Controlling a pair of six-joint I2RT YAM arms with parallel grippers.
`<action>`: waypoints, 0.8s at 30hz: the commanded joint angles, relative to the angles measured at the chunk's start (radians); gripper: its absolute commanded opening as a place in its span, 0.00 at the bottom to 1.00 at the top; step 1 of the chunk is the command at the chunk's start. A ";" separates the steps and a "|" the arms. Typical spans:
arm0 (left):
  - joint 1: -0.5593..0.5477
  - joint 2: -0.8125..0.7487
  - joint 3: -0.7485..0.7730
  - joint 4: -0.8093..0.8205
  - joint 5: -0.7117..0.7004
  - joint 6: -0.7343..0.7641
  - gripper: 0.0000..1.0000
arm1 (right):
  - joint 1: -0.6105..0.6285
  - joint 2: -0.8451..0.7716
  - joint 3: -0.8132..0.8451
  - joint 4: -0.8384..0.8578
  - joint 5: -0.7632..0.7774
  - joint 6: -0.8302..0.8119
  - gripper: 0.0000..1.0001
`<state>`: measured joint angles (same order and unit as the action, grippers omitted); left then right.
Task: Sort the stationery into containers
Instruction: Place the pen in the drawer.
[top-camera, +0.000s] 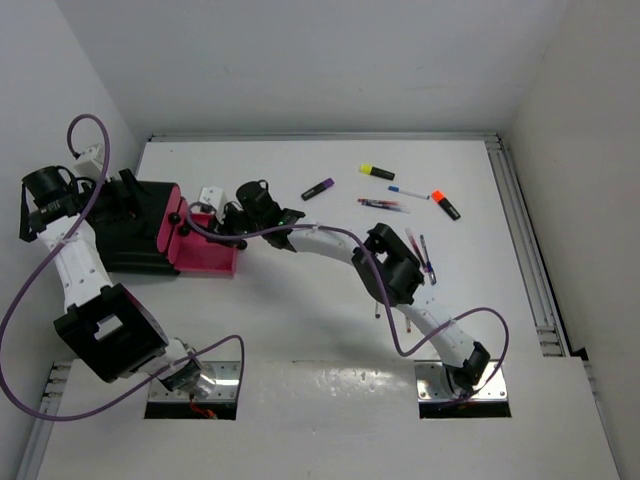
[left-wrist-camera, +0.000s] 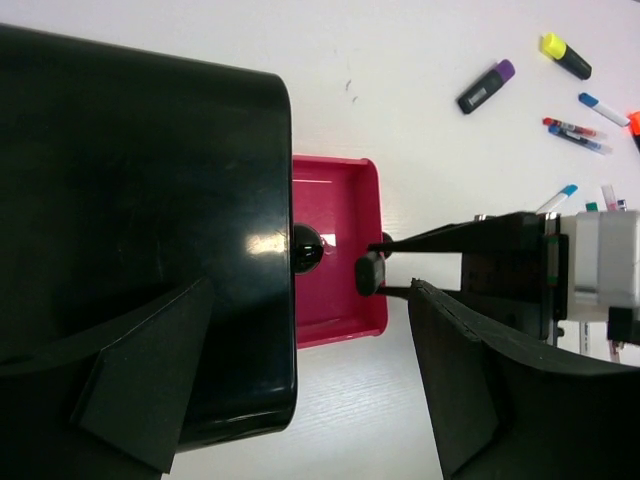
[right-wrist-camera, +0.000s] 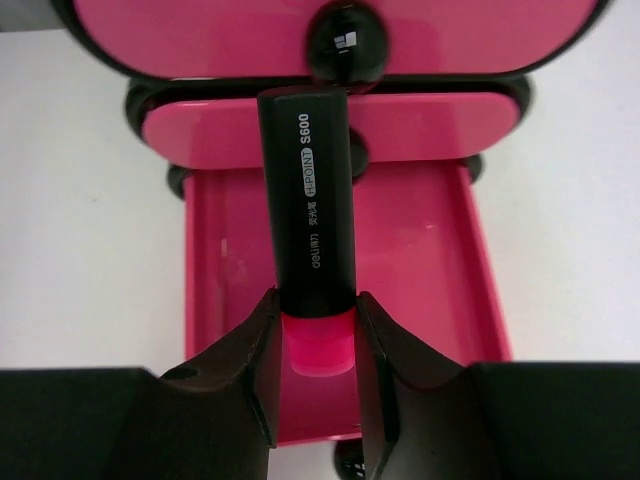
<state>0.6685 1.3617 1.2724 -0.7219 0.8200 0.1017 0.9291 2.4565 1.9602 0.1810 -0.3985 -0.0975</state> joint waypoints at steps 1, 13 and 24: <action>0.017 0.013 0.016 -0.013 0.025 0.035 0.85 | 0.020 -0.004 0.003 0.037 -0.072 -0.010 0.00; 0.019 0.020 0.031 -0.028 0.022 0.055 0.86 | 0.036 0.025 -0.001 -0.032 -0.109 -0.047 0.00; 0.019 0.034 0.027 -0.037 0.015 0.061 0.85 | 0.034 0.061 0.017 -0.029 -0.089 -0.036 0.10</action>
<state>0.6758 1.3991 1.2724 -0.7643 0.8192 0.1463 0.9588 2.5195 1.9511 0.1101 -0.4751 -0.1322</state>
